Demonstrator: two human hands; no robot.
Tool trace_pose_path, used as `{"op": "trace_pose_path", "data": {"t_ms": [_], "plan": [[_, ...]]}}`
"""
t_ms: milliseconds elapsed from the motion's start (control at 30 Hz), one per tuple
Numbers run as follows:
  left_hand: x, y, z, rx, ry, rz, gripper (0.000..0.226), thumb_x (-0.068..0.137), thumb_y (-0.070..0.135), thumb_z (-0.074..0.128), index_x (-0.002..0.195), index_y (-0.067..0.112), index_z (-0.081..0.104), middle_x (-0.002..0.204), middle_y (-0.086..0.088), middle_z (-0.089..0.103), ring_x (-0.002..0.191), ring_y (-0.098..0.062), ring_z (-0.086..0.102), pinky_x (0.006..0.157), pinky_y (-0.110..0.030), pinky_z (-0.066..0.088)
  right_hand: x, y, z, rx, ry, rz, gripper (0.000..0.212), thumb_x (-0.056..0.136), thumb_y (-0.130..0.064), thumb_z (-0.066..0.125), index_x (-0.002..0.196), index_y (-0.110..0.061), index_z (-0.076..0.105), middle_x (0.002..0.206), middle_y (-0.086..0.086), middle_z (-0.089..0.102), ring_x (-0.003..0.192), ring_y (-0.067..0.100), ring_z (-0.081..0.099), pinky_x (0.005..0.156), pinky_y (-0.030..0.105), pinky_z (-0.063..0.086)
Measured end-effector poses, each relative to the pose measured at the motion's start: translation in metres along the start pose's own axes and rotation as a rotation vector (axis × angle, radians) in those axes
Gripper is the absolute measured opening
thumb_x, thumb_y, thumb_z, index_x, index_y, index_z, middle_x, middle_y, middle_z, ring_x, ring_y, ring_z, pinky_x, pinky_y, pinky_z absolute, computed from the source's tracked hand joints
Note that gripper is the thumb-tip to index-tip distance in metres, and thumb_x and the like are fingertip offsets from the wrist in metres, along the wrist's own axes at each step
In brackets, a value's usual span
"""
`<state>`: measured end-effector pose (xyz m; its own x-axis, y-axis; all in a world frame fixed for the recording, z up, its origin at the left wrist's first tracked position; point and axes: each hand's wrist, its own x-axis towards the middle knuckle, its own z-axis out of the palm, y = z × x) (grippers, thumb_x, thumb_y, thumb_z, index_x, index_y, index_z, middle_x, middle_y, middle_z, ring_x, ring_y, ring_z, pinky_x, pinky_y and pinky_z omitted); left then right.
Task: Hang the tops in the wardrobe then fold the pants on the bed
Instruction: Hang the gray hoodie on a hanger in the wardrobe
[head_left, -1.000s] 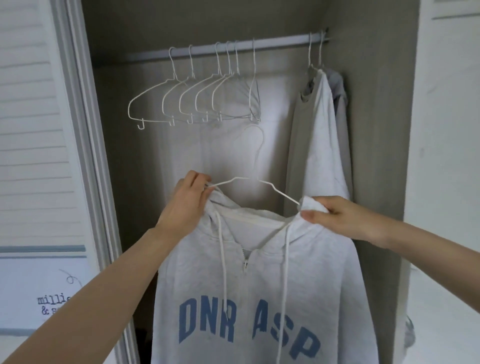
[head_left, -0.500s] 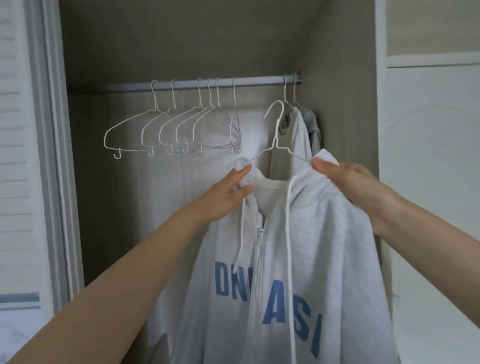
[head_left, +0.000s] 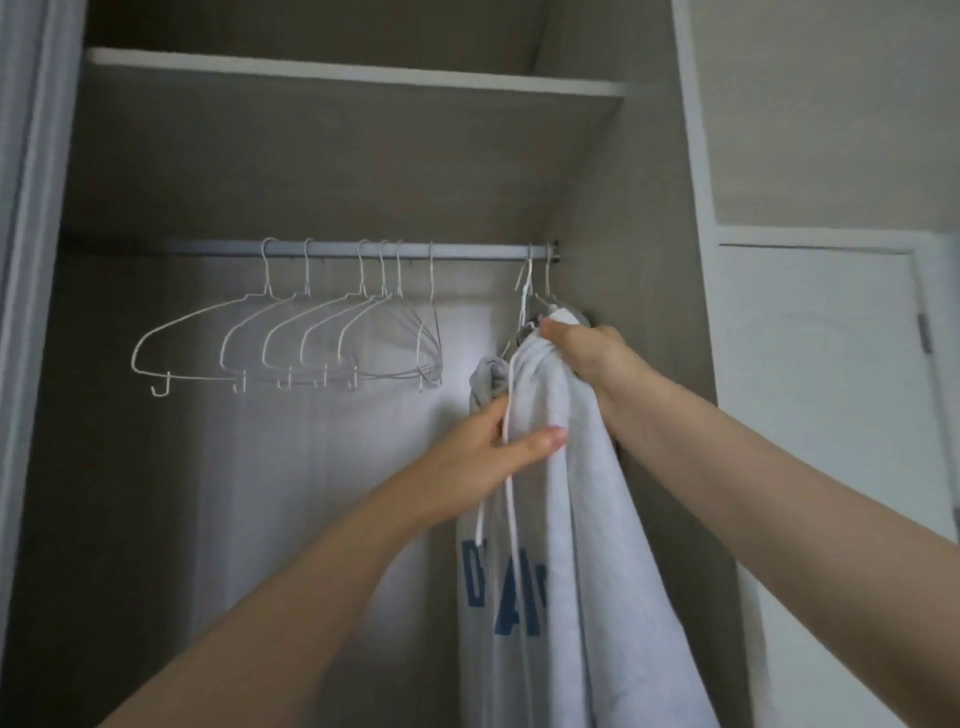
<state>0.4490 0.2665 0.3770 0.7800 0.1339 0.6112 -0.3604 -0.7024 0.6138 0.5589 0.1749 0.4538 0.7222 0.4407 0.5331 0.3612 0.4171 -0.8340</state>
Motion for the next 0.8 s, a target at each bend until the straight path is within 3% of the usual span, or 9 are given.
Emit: {"op": "trace_pose_path", "data": {"t_ms": [67,200,267,300,367,433,467,600,800], "plan": [[0.011,-0.006,-0.006,0.031,-0.014,0.015,0.089,0.074,0.058,0.074,0.148,0.035,0.031,0.133,0.024,0.057,0.121,0.003,0.055,0.106,-0.031,0.043,0.027,-0.005,0.018,-0.054,-0.007,0.014,0.059,0.09,-0.029,0.063,0.14,-0.003,0.043,0.135,0.015,0.055,0.116,0.03,0.058,0.098,0.033,0.048],[0.028,-0.022,-0.013,0.247,0.14,-0.076,0.138,0.056,0.059,0.085,0.15,0.042,-0.015,0.139,0.038,0.03,0.116,0.023,0.042,0.092,-0.006,0.039,0.072,-0.023,0.047,-0.189,0.015,0.014,0.048,0.091,-0.031,0.056,0.131,-0.004,0.048,0.128,0.011,0.057,0.115,0.031,0.057,0.094,0.03,0.044],[0.039,-0.035,-0.012,0.353,0.227,-0.082,0.133,0.067,0.045,0.083,0.149,0.041,-0.022,0.156,0.016,0.024,0.131,-0.002,0.043,0.099,-0.019,0.04,0.092,-0.031,0.058,-0.185,0.009,-0.036,0.034,0.092,-0.027,0.055,0.12,-0.008,0.051,0.114,0.009,0.061,0.107,0.03,0.061,0.084,0.028,0.046],[0.044,-0.04,-0.011,0.396,0.281,-0.093,0.125,0.075,0.036,0.078,0.148,0.042,-0.024,0.154,0.004,0.032,0.126,-0.014,0.05,0.097,-0.026,0.044,0.1,-0.034,0.063,-0.16,0.001,-0.068,0.03,0.093,-0.026,0.055,0.117,-0.01,0.051,0.113,0.011,0.062,0.104,0.03,0.062,0.081,0.029,0.046],[0.055,-0.051,-0.014,0.559,0.373,-0.128,0.107,0.088,0.022,0.06,0.146,0.043,-0.027,0.118,-0.008,0.062,0.092,-0.022,0.065,0.078,-0.032,0.052,0.119,-0.033,0.073,-0.134,0.005,-0.132,0.034,0.095,-0.026,0.053,0.122,-0.007,0.052,0.117,0.013,0.062,0.104,0.03,0.062,0.081,0.03,0.048],[0.065,-0.061,-0.017,0.802,0.402,-0.136,0.094,0.094,0.013,0.043,0.144,0.039,-0.032,0.076,-0.003,0.058,0.069,-0.022,0.063,0.066,-0.035,0.054,0.138,-0.029,0.079,-0.14,0.038,-0.197,0.036,0.095,-0.027,0.052,0.124,-0.005,0.053,0.121,0.014,0.061,0.107,0.032,0.061,0.086,0.031,0.048],[0.069,-0.069,-0.018,0.887,0.421,-0.144,0.09,0.096,0.011,0.039,0.143,0.037,-0.034,0.074,-0.003,0.055,0.07,-0.023,0.063,0.069,-0.037,0.054,0.146,-0.025,0.081,-0.16,0.057,-0.217,0.036,0.095,-0.028,0.052,0.123,-0.005,0.054,0.122,0.015,0.061,0.109,0.032,0.06,0.088,0.032,0.046],[0.077,-0.105,-0.032,0.893,0.489,-0.162,0.083,0.099,0.012,0.034,0.14,0.04,-0.032,0.09,-0.008,0.062,0.08,-0.024,0.065,0.079,-0.037,0.053,0.174,-0.006,0.098,-0.33,0.149,-0.279,0.035,0.097,-0.029,0.049,0.116,-0.002,0.059,0.124,0.018,0.061,0.115,0.036,0.056,0.086,0.031,0.042],[0.077,-0.135,-0.038,0.758,0.517,-0.044,0.093,0.094,0.001,0.029,0.13,0.071,-0.02,0.096,-0.003,0.051,0.088,-0.023,0.059,0.087,-0.038,0.048,0.199,0.018,0.114,-0.535,0.136,-0.328,0.026,0.099,-0.027,0.041,0.104,-0.012,0.063,0.115,0.015,0.064,0.11,0.035,0.058,0.076,0.029,0.036]]}}
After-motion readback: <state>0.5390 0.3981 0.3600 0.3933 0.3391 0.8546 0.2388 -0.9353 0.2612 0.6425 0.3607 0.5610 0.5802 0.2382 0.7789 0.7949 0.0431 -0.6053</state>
